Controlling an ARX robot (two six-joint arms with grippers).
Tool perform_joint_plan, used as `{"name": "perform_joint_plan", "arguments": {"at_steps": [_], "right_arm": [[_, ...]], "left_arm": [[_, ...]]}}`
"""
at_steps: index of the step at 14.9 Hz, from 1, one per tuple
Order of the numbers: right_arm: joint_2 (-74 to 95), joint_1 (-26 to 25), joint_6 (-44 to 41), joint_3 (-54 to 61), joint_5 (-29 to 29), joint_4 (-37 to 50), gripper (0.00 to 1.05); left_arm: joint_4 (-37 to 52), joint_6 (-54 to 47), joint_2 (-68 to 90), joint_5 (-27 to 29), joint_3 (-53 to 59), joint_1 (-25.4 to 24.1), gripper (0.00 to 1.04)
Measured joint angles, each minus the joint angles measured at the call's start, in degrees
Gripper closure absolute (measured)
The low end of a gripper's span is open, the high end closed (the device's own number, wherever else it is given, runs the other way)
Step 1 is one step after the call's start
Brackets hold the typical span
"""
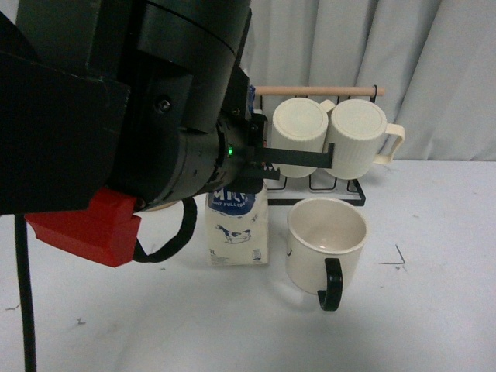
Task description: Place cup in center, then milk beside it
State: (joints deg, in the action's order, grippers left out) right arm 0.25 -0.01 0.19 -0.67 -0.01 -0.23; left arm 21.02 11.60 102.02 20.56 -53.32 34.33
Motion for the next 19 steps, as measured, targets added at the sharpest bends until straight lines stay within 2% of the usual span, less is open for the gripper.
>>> {"name": "perform_joint_plan", "arguments": {"at_steps": [1, 7, 10, 11, 14, 15, 16, 19], "right_arm": [[0.0, 0.0, 0.0, 0.0, 0.02, 0.02, 0.06], [0.0, 0.0, 0.0, 0.0, 0.0, 0.02, 0.06], [0.0, 0.0, 0.0, 0.0, 0.02, 0.0, 0.06], [0.0, 0.0, 0.0, 0.0, 0.0, 0.02, 0.06], [0.0, 0.0, 0.0, 0.0, 0.0, 0.02, 0.06], [0.0, 0.0, -0.02, 0.0, 0.02, 0.02, 0.06], [0.0, 0.0, 0.0, 0.0, 0.0, 0.0, 0.06], [0.0, 0.0, 0.0, 0.0, 0.02, 0.0, 0.06]], "left_arm": [[0.55, 0.0, 1.27, 0.22, 0.07, 1.66, 1.02], [1.03, -0.72, 3.39, 1.79, 0.24, 3.1, 1.01], [0.87, -0.92, 3.37, 2.19, 0.17, 3.15, 0.82], [0.0, -0.74, 3.26, 1.25, -0.24, 3.32, 0.6], [-2.23, 2.54, 1.99, -2.8, -0.24, 3.19, 0.33], [-4.63, 9.09, -2.69, -9.6, -0.24, 2.93, 0.08], [-5.14, 10.86, -4.35, -11.02, -0.24, 2.95, 0.05], [-7.32, 12.85, -8.44, -11.58, -0.24, 2.99, 0.07]]}}
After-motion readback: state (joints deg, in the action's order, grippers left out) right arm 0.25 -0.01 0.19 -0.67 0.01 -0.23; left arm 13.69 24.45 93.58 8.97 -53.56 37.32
